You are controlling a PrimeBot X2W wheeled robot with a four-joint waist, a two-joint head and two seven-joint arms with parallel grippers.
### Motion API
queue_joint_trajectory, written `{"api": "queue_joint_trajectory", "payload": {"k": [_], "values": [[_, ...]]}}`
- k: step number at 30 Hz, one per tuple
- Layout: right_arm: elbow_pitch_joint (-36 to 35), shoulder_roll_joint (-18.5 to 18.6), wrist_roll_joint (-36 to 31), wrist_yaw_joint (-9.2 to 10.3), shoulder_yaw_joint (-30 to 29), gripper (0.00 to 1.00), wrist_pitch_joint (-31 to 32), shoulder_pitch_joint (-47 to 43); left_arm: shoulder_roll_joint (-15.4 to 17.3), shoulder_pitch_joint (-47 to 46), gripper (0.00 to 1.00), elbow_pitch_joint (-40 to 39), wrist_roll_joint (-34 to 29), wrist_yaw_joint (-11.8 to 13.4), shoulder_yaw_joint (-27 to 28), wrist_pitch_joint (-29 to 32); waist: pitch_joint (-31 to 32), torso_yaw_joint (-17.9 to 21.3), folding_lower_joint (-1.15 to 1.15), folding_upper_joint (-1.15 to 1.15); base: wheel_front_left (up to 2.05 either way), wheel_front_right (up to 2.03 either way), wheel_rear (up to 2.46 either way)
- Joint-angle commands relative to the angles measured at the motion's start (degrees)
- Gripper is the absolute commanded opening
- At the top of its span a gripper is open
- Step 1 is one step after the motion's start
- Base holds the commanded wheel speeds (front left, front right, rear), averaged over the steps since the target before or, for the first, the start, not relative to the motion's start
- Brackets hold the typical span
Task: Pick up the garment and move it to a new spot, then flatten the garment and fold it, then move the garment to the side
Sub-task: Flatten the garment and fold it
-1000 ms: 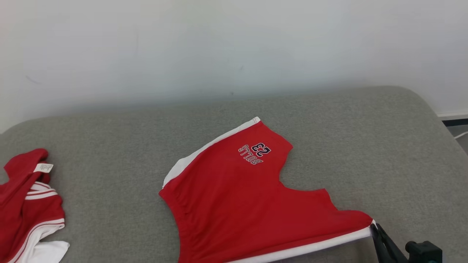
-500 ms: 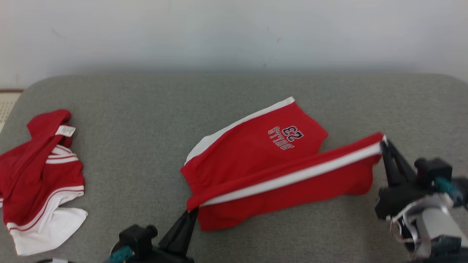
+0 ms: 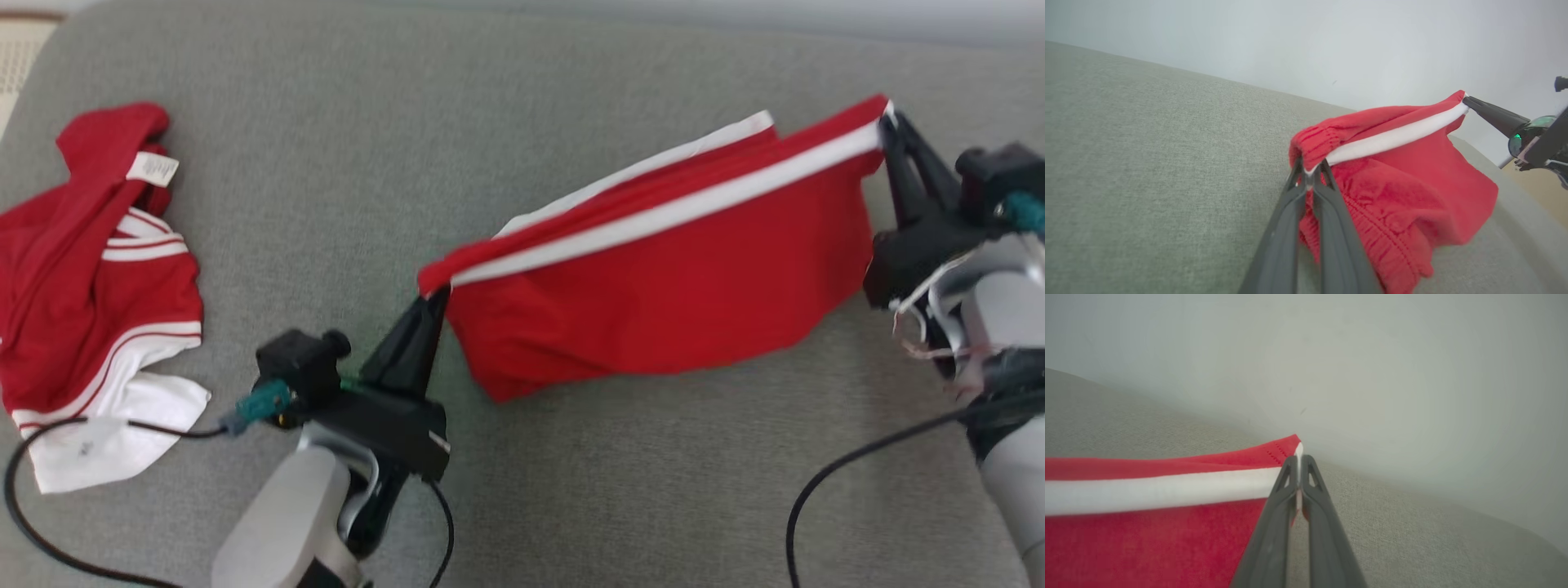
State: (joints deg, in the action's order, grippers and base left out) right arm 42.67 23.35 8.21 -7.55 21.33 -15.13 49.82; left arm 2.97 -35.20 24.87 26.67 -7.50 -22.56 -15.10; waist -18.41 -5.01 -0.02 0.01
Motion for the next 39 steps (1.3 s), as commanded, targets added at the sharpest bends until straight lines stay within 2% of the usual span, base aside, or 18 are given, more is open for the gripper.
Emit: {"api": "queue_joint_trajectory", "payload": {"k": [1,11,13,14,15,16,17,18,19,28,39], "values": [[0.9,1.1,0.3,0.12,0.0,0.0,0.0,1.9,0.2,-1.3,0.0,0.3,0.4,0.1,0.3,-0.1,-5.9,-4.0,0.02,-0.01,0.0,0.0,0.0],[7.9,0.7,0.2,0.12,4.3,0.0,0.0,9.8,0.1,-5.7,0.0,2.1,3.7,0.1,-3.2,0.0,-10.4,-5.6,0.02,-0.01,0.0,0.0,0.0],[8.4,0.6,0.5,0.11,4.4,0.0,0.0,9.8,0.1,-5.6,0.35,2.2,3.7,0.1,-3.5,0.0,-10.5,-5.7,0.02,-0.01,0.0,0.0,0.0],[8.6,0.6,0.5,0.11,4.4,0.0,0.0,9.8,0.2,-5.6,0.67,2.1,3.5,0.1,-3.6,0.0,-10.6,-5.8,0.02,-0.01,0.0,0.0,0.0],[8.8,0.5,0.7,0.11,4.3,0.0,0.0,9.8,0.3,-5.7,0.9,2.1,3.5,0.1,-3.6,0.0,-10.6,-5.8,0.02,-0.01,0.0,0.0,0.0],[8.7,0.4,0.9,0.1,4.1,0.0,0.0,9.8,0.3,-5.8,1.0,2.0,3.4,0.1,-3.6,0.0,-10.5,-5.8,0.02,-0.01,0.0,0.0,0.0],[8.6,0.3,1.1,0.11,3.6,0.22,0.0,9.8,0.3,-5.8,1.0,1.7,3.4,0.1,-3.6,0.0,-10.5,-5.9,0.02,-0.01,0.0,0.0,0.0],[8.2,0.1,1.4,0.1,3.0,0.71,0.0,9.8,0.2,-5.8,1.0,1.5,3.2,0.1,-3.6,0.0,-10.5,-5.9,0.02,-0.01,0.0,0.0,0.0],[7.9,-0.1,1.4,0.1,2.7,1.0,0.0,9.6,0.1,-5.9,1.0,1.3,3.0,0.1,-3.6,0.0,-10.5,-5.8,0.02,-0.01,0.0,0.0,0.0],[2.9,-1.0,3.5,0.1,-0.6,1.0,0.0,3.4,0.0,-2.9,1.0,-0.3,-0.2,0.1,-2.1,0.0,-7.4,-5.0,0.02,-0.01,0.0,0.0,0.0],[6.4,-1.7,7.7,0.1,-3.1,1.0,0.0,-5.5,0.0,2.9,1.0,-2.6,-3.6,0.1,0.1,0.0,-3.6,-6.2,0.02,-0.01,0.0,0.0,0.0]]}}
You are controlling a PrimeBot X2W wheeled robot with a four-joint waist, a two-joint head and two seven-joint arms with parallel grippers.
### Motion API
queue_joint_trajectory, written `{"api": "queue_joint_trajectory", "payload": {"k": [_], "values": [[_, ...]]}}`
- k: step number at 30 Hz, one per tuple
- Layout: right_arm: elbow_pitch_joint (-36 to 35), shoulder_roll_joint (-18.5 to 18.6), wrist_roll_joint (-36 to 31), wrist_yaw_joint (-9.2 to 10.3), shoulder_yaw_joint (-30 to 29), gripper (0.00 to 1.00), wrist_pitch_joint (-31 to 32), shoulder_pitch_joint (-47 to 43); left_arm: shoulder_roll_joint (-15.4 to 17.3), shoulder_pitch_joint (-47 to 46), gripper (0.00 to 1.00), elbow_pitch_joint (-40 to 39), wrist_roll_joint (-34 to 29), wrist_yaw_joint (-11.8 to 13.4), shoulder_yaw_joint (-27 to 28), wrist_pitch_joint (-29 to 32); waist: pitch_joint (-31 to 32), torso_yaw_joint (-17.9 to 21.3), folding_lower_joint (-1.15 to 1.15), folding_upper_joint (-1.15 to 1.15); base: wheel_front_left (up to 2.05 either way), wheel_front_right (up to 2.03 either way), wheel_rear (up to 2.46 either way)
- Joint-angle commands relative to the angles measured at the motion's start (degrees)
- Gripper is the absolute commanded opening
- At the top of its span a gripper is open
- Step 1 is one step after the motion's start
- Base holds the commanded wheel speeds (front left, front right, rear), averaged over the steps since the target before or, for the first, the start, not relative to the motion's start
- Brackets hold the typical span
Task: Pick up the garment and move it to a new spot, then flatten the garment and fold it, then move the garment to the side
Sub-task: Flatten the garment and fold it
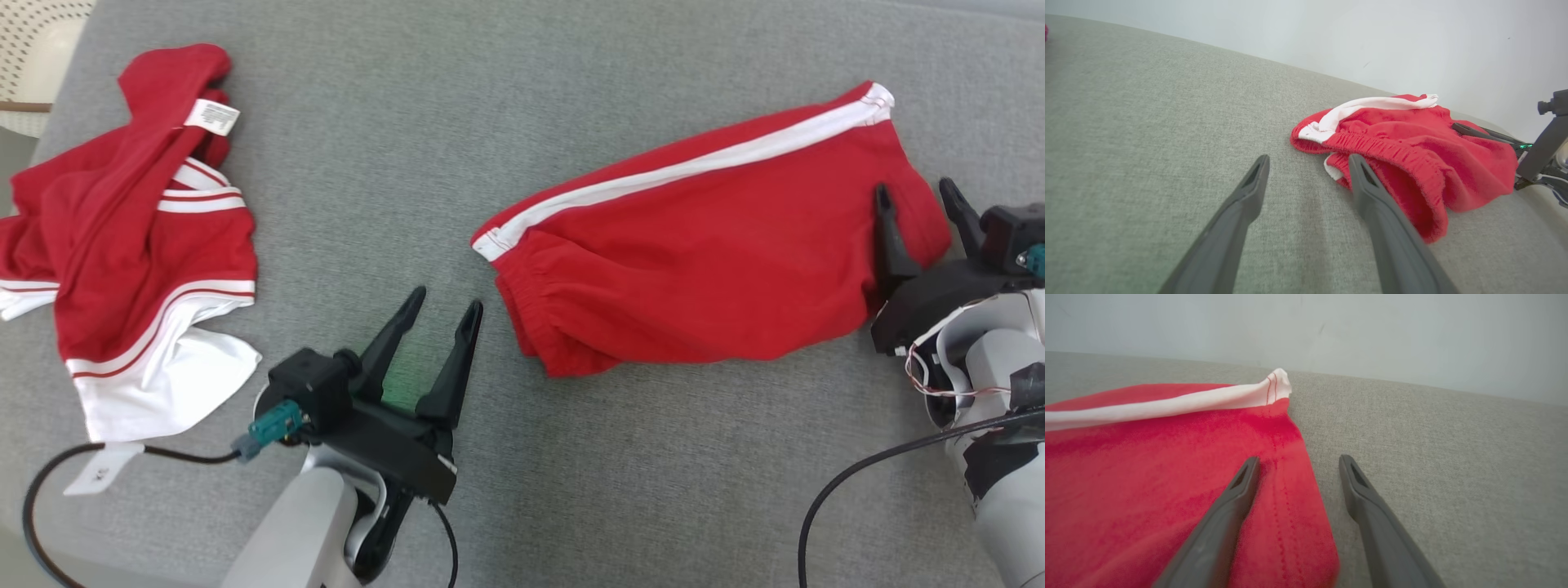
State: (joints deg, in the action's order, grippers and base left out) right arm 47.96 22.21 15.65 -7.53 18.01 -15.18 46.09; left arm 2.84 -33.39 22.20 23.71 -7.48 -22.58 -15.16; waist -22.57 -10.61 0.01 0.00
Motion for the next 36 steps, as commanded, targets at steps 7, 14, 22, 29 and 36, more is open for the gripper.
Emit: {"api": "queue_joint_trajectory", "payload": {"k": [7,14,22,29,36], "values": [[7.1,-3.3,1.9,0.03,1.6,1.0,0.3,-3.2,0.1,3.0,1.0,-0.3,-1.0,0.1,0.0,0.0,1.2,-1.9,-0.01,0.0,0.0,0.0,0.0],[11.1,-3.7,3.8,0.03,2.9,0.0,0.4,-2.3,0.1,3.7,1.0,-0.4,-1.8,0.1,0.2,0.0,2.4,-2.6,-0.01,0.0,0.0,0.0,0.0],[6.0,-3.5,3.4,0.03,-2.8,0.0,0.2,-5.5,0.1,6.2,1.0,0.3,-3.6,0.1,1.8,0.0,6.2,-1.0,-0.01,0.0,0.0,0.0,0.0],[-0.1,-6.6,1.9,0.05,-8.8,0.0,0.1,-14.5,0.1,10.2,1.0,1.4,-5.2,0.1,4.2,0.0,12.2,3.3,-0.01,0.0,0.0,0.0,0.0],[-3.9,-8.8,-0.5,0.05,-12.6,0.0,0.0,-22.2,0.1,14.2,1.0,1.8,-6.6,0.1,6.1,0.0,16.9,6.6,-0.01,0.0,0.0,0.0,0.0]]}}
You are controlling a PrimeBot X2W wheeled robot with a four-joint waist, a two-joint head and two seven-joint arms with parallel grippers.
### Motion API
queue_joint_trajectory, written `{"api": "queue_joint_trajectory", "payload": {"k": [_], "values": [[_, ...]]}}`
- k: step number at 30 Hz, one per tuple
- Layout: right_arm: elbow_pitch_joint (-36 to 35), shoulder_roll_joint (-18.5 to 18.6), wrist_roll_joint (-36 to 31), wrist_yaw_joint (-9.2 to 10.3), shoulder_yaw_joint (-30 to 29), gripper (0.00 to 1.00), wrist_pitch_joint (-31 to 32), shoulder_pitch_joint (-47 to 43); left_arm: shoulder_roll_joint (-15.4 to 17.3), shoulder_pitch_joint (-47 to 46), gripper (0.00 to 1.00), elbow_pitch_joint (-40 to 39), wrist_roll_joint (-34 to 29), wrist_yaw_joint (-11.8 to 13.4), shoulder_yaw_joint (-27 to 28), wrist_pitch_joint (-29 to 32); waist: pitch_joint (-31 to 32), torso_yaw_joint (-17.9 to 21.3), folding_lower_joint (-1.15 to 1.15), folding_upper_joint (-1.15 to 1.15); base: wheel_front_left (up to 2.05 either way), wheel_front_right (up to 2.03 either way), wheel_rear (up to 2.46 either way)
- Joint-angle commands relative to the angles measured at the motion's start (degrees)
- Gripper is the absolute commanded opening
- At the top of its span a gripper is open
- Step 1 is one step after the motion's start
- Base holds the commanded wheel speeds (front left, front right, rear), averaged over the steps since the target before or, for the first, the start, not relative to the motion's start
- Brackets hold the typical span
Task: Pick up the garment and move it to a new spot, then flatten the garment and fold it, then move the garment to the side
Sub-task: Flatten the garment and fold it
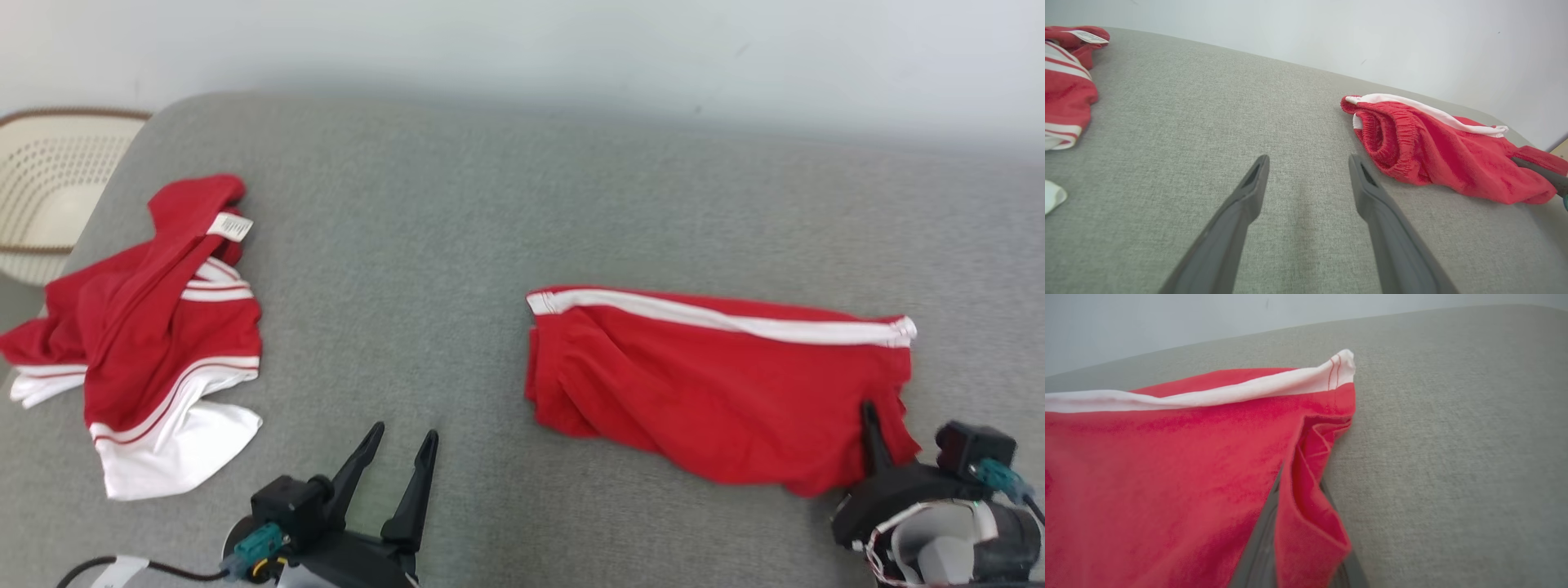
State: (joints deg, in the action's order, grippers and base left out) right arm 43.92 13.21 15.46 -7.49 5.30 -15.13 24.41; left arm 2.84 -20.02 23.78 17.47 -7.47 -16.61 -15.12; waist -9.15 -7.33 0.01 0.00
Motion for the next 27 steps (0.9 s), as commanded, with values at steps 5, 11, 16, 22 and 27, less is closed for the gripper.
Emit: {"api": "queue_joint_trajectory", "payload": {"k": [5,11,16,22,27], "values": [[-0.8,-0.3,-1.6,0.0,-2.7,0.0,0.0,-3.3,0.1,3.3,1.0,-0.4,-1.1,0.1,1.2,0.0,4.7,4.6,-0.01,0.0,0.0,0.0,0.0],[-7.6,-0.4,-5.2,0.0,-2.2,0.0,0.0,-3.8,0.1,4.4,1.0,-0.9,-0.6,0.1,0.9,0.0,4.5,4.6,-0.01,0.0,0.0,0.0,0.0],[-16.6,-0.7,-5.9,0.0,5.1,0.0,0.0,-4.1,0.1,4.9,1.0,-0.9,-1.2,0.0,1.2,0.0,4.3,4.5,-0.01,0.0,0.0,0.0,0.0],[-21.3,0.2,-3.3,0.0,20.0,0.0,0.0,-2.1,0.1,4.5,1.0,-0.9,-0.5,0.1,1.0,0.0,4.1,3.5,-0.01,0.0,0.0,0.0,0.0],[-18.5,-0.4,-1.1,0.0,29.0,0.0,0.0,0.7,0.1,4.0,1.0,-0.9,0.3,0.1,0.4,0.0,3.8,1.6,-0.01,0.0,0.0,0.0,0.0]]}}
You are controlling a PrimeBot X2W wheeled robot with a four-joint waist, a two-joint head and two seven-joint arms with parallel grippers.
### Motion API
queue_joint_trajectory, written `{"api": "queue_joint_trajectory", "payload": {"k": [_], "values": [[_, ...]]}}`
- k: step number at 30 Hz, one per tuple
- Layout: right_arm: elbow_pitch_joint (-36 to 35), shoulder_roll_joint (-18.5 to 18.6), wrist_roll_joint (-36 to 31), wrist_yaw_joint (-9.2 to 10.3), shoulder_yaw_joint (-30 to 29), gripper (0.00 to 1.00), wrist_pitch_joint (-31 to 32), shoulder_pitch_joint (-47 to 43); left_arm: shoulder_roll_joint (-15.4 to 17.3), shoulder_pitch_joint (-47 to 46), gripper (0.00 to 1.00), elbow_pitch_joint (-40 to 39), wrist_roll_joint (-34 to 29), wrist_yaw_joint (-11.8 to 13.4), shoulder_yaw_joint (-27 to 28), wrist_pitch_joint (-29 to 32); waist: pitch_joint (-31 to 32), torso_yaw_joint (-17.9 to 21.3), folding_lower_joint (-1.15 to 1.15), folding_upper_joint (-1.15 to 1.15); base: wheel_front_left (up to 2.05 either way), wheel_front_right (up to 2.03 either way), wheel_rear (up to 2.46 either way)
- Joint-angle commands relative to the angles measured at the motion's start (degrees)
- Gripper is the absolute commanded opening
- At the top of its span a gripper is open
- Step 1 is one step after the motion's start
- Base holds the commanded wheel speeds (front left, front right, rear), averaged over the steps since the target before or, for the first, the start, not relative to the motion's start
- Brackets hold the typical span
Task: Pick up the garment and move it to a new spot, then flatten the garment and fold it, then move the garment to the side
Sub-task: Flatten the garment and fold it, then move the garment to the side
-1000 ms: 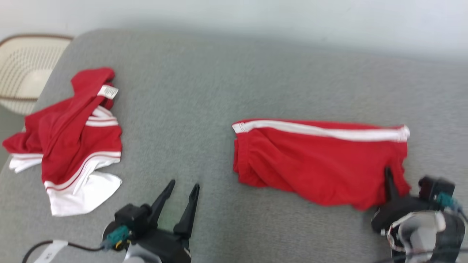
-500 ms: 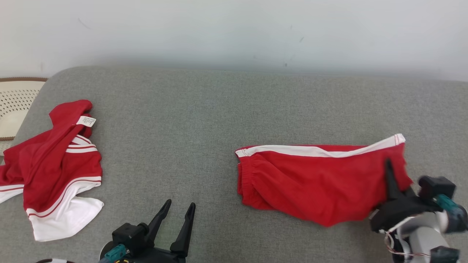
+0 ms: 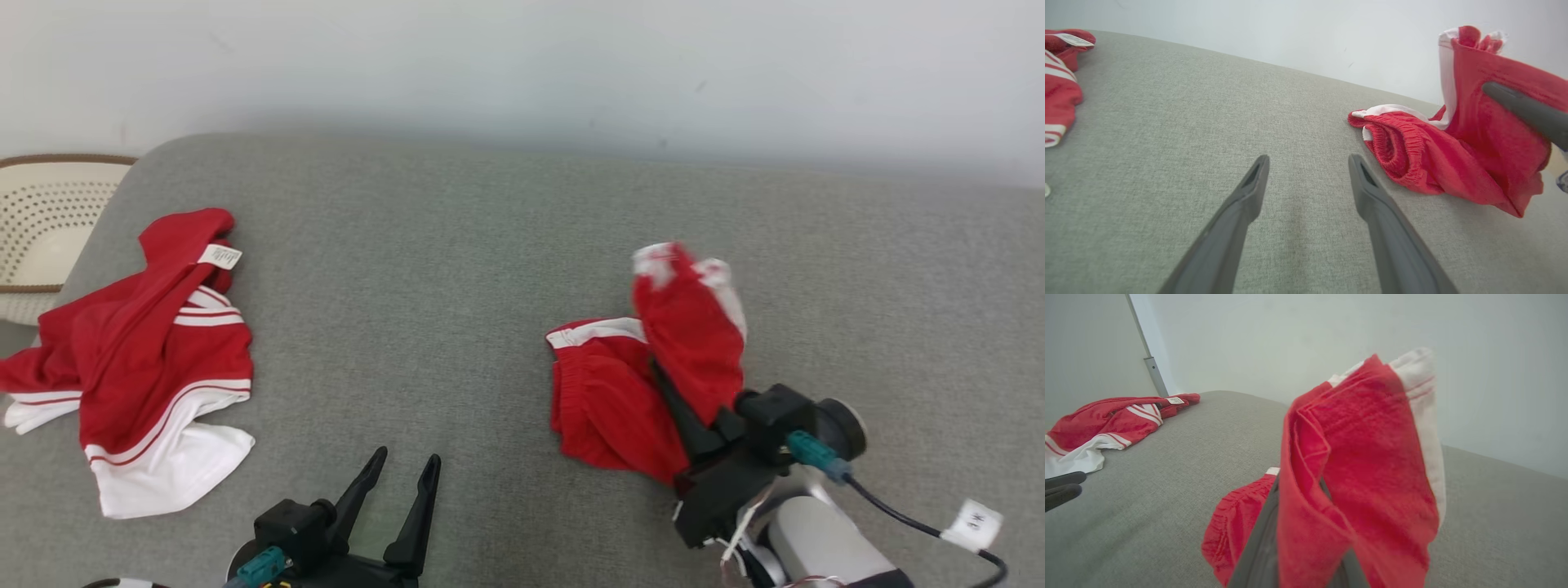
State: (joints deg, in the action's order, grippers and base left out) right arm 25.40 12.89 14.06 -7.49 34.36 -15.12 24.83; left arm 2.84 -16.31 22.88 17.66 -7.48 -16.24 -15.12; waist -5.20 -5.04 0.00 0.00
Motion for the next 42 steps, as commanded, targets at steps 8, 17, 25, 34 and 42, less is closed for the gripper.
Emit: {"api": "queue_joint_trajectory", "payload": {"k": [8,17,25,34,42], "values": [[6.2,-2.7,3.9,0.0,5.1,1.0,0.0,4.0,0.1,-0.1,1.0,0.2,1.3,0.1,-0.6,0.0,-0.6,-3.0,0.0,0.0,0.0,0.0,0.0],[1.4,-1.4,7.2,0.0,-1.6,1.0,0.0,1.9,0.1,0.5,1.0,-0.3,0.5,0.2,0.9,0.0,-0.9,-1.7,0.0,0.0,0.0,0.0,0.0],[8.8,-0.9,8.5,0.0,-10.9,1.0,0.0,-2.4,0.1,-0.7,1.0,-0.8,0.0,0.1,0.2,0.0,-1.9,-1.3,0.0,0.0,0.0,0.0,0.0],[16.3,-2.5,12.4,0.0,-11.0,1.0,0.0,-0.5,0.1,-1.2,1.0,-1.1,-0.9,0.2,-0.3,0.0,-3.1,-3.2,0.0,0.0,0.0,0.0,0.0],[21.6,-3.0,16.0,-0.01,-7.0,0.0,0.2,1.1,0.1,-1.5,1.0,-1.3,-1.5,0.2,-0.3,0.0,-3.0,-4.7,0.0,0.0,0.0,0.0,0.0]]}}
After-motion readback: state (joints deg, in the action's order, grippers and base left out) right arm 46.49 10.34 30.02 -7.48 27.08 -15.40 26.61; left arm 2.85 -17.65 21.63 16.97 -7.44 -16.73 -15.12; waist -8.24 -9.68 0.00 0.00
